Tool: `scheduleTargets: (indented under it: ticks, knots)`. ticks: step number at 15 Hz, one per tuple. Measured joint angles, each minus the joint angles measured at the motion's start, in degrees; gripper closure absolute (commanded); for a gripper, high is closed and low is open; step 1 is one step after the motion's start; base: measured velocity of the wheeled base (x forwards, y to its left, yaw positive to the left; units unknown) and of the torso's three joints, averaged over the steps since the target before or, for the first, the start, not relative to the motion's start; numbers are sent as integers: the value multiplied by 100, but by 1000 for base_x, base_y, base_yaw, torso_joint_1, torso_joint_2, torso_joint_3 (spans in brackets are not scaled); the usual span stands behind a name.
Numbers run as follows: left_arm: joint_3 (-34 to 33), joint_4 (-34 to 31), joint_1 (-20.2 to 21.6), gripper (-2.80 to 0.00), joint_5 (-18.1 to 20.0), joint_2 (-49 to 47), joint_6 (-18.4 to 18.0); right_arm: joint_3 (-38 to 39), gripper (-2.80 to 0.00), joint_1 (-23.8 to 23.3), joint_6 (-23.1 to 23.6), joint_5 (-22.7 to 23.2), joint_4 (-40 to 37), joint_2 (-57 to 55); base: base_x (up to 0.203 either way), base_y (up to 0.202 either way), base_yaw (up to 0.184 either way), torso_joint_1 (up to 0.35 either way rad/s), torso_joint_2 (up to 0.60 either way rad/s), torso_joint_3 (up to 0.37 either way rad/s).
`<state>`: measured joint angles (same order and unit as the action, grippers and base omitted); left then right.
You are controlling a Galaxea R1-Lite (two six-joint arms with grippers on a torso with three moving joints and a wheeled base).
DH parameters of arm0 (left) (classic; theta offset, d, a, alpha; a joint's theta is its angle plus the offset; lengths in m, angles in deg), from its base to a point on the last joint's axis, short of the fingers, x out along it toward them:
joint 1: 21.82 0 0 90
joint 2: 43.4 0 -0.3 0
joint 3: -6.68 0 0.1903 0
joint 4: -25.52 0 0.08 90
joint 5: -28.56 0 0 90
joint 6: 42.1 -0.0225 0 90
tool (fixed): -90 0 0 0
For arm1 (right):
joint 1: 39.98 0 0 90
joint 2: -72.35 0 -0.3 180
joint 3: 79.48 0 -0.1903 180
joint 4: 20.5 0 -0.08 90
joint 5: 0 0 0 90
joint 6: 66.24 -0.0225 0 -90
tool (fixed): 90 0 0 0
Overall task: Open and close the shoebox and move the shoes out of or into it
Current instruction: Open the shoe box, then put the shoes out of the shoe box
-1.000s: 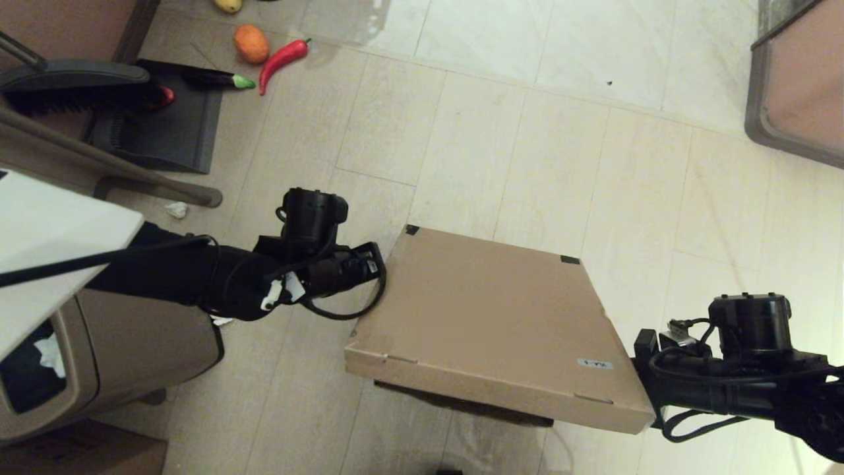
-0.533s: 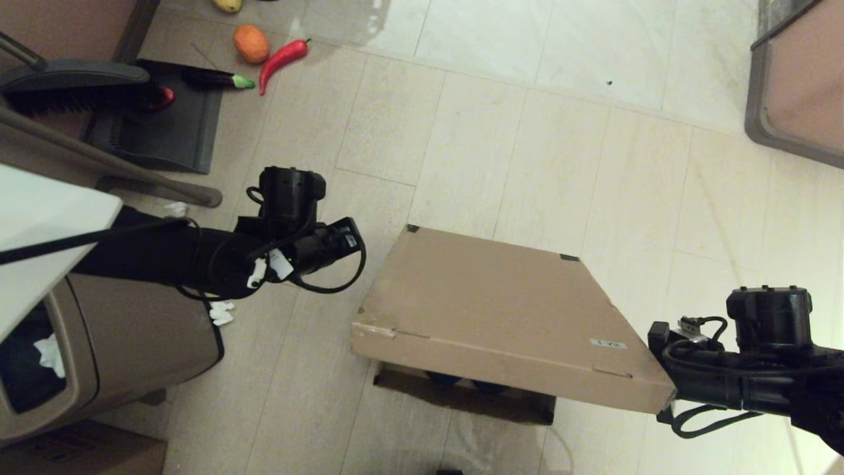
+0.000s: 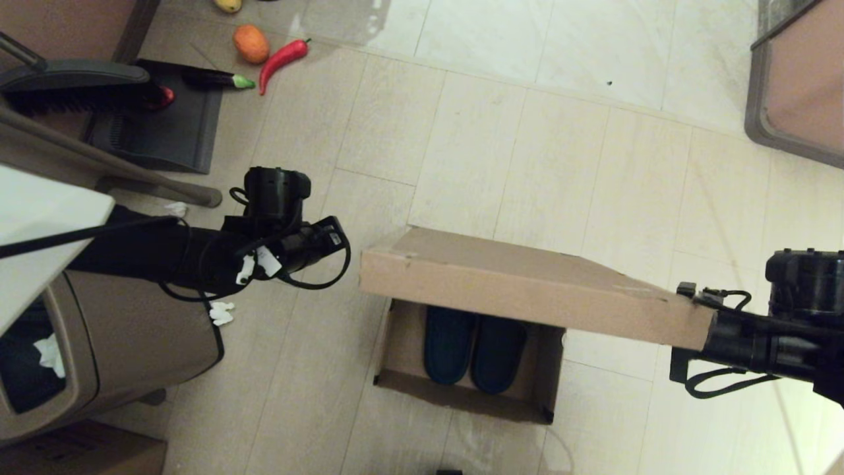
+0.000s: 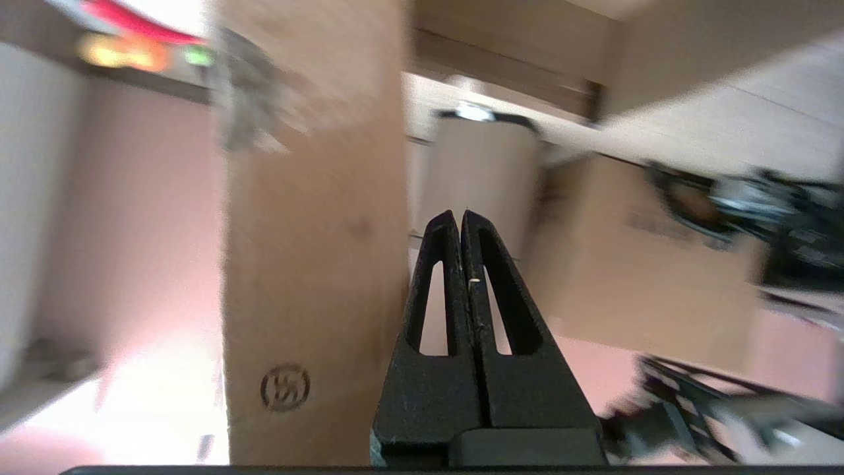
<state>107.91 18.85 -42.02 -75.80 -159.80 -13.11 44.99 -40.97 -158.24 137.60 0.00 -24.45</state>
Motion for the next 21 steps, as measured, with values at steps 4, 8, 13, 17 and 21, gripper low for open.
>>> scheduleTargets:
  ticks: [4, 8, 13, 17, 21]
  knots:
    - [-20, -20, 6, 0, 22, -34, 0, -928, 0, -314, -413, 21, 0, -94, 0, 0, 0, 0, 0, 0]
    - [-78, -37, 6, 0, 15, -80, -15, -1977, 0, -529, -52, 2, -32, -435, 0, 0, 0, 0, 0, 0]
    - [-937, -7, 30, 0, -13, 156, -510, -2079, 0, -50, 3441, -336, -1239, -337, 0, 0, 0, 0, 0, 0]
    - [-2157, 341, 59, 0, 6, 613, -609, -2348, 0, 1372, 6839, -2379, -3601, -371, 0, 0, 0, 0, 0, 0]
    - [-2848, 811, 89, 0, 15, 844, -766, -2856, 0, 2676, 7618, -4319, -4481, -1071, 0, 0, 0, 0, 0, 0]
